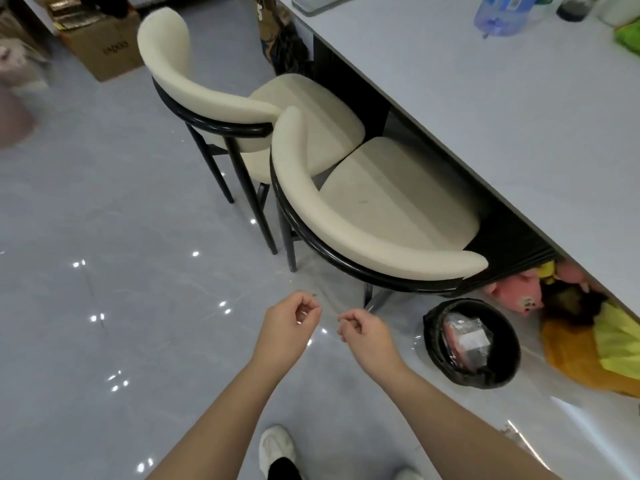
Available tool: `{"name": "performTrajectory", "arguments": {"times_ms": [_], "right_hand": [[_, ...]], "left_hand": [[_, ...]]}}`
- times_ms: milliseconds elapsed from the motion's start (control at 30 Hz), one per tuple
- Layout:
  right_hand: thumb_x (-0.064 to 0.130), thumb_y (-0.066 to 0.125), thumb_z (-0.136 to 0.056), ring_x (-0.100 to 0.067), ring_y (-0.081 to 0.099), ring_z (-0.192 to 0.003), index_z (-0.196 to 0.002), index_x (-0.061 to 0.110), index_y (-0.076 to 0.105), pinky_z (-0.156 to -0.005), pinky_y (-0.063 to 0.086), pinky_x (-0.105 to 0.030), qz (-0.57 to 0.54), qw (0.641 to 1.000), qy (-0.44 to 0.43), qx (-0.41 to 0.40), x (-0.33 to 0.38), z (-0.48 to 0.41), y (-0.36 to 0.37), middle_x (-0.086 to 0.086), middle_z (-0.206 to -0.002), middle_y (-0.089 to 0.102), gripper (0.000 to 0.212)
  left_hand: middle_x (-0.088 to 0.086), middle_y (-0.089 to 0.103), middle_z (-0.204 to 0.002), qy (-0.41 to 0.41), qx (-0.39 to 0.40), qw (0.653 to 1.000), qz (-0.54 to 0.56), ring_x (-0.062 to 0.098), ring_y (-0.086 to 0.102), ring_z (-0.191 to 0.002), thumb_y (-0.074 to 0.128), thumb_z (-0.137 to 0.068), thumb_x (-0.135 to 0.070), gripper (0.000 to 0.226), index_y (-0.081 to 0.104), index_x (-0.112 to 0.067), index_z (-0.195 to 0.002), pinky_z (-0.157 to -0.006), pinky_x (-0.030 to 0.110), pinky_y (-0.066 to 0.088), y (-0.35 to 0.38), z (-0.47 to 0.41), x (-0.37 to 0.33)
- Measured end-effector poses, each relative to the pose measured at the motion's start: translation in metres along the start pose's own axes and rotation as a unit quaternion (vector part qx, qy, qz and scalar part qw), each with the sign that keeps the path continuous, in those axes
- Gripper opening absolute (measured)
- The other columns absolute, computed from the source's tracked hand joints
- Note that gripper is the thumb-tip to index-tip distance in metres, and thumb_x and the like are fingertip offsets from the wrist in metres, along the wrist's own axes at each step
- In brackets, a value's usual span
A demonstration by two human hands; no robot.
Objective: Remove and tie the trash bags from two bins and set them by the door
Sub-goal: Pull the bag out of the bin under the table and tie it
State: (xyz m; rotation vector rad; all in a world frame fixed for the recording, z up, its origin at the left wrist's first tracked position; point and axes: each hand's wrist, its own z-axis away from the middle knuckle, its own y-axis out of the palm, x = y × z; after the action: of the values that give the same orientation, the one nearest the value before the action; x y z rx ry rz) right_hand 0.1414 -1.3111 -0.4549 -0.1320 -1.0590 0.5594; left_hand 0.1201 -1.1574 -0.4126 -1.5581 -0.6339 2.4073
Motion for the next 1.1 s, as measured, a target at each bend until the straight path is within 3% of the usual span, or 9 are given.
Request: {"name": "performTrajectory", "arguments": {"times_ms": [100, 267, 433, 567, 667, 833, 1100], "right_hand": [[0.017, 0.056, -0.09, -0.015, 0.063, -0.075, -0.08, 0.028, 0.061, -0.069, 0.049, -0.025, 0.02, 1.0, -0.01, 0.022, -0.03, 0.002, -0.031, 0.002, -0.077, 0.067, 0.016], [0.016, 0.055, -0.091, -0.006, 0.058, -0.071, -0.093, 0.019, 0.066, -0.062, 0.041, -0.017, 0.061, 0.997, -0.032, 0.024, -0.081, -0.002, -0.083, 0.007, -0.076, 0.063, 0.012], [0.011, 0.054, -0.091, -0.005, 0.053, -0.061, -0.087, 0.017, 0.065, -0.061, 0.043, -0.022, 0.081, 0.997, -0.003, 0.014, -0.131, -0.012, -0.112, 0.009, -0.067, 0.06, 0.012], [0.013, 0.056, -0.09, -0.017, 0.059, -0.069, -0.084, 0.021, 0.062, -0.07, 0.048, -0.032, 0.092, 0.995, 0.022, 0.008, -0.171, -0.028, -0.123, 0.004, -0.071, 0.063, 0.012], [0.014, 0.055, -0.09, -0.019, 0.061, -0.074, -0.082, 0.026, 0.058, -0.067, 0.047, -0.027, 0.12, 0.993, 0.019, 0.006, -0.205, -0.038, -0.132, 0.004, -0.074, 0.064, 0.015], [0.014, 0.057, -0.088, -0.013, 0.057, -0.069, -0.081, 0.019, 0.063, -0.063, 0.042, -0.025, 0.139, 0.99, 0.025, -0.02, -0.275, -0.048, -0.148, 0.006, -0.07, 0.062, 0.01], [0.015, 0.054, -0.089, -0.021, 0.064, -0.079, -0.083, 0.017, 0.067, -0.078, 0.051, -0.035, 0.149, 0.987, 0.018, -0.066, -0.377, -0.096, -0.155, -0.003, -0.079, 0.071, 0.014]], "left_hand": [[-0.008, 0.064, -0.073, -0.005, -0.01, 1.0, -0.019, 0.001, 0.056, -0.066, 0.063, -0.084, -0.015, 0.009, 0.063, -0.02, -0.077, -0.063, 0.014, 0.046, 0.041, 0.015, -0.001], [-0.005, 0.066, -0.076, -0.01, -0.002, 1.0, -0.016, 0.005, 0.057, -0.068, 0.063, -0.084, -0.013, 0.007, 0.063, -0.016, -0.078, -0.065, 0.015, 0.046, 0.117, 0.033, 0.002], [-0.007, 0.065, -0.076, -0.017, 0.019, 0.999, -0.024, 0.003, 0.056, -0.065, 0.062, -0.085, -0.015, 0.013, 0.061, -0.023, -0.075, -0.063, 0.013, 0.044, 0.172, 0.024, 0.009], [-0.008, 0.064, -0.075, -0.011, 0.04, 0.998, -0.048, 0.004, 0.057, -0.066, 0.063, -0.085, -0.018, 0.01, 0.061, -0.022, -0.077, -0.065, 0.018, 0.047, 0.211, 0.011, 0.021], [-0.009, 0.064, -0.074, -0.007, 0.04, 0.998, -0.057, 0.004, 0.056, -0.064, 0.063, -0.085, -0.019, 0.005, 0.064, -0.017, -0.08, -0.066, 0.021, 0.048, 0.243, 0.003, 0.036], [-0.013, 0.059, -0.068, -0.003, 0.044, 0.997, -0.071, 0.001, 0.054, -0.061, 0.063, -0.085, -0.018, 0.008, 0.061, -0.018, -0.077, -0.068, 0.023, 0.048, 0.303, 0.001, 0.074], [-0.006, 0.066, -0.079, -0.011, 0.082, 0.993, -0.082, 0.015, 0.063, -0.078, 0.061, -0.086, -0.022, 0.01, 0.059, -0.023, -0.076, -0.076, 0.031, 0.054, 0.402, -0.041, 0.146]]}}
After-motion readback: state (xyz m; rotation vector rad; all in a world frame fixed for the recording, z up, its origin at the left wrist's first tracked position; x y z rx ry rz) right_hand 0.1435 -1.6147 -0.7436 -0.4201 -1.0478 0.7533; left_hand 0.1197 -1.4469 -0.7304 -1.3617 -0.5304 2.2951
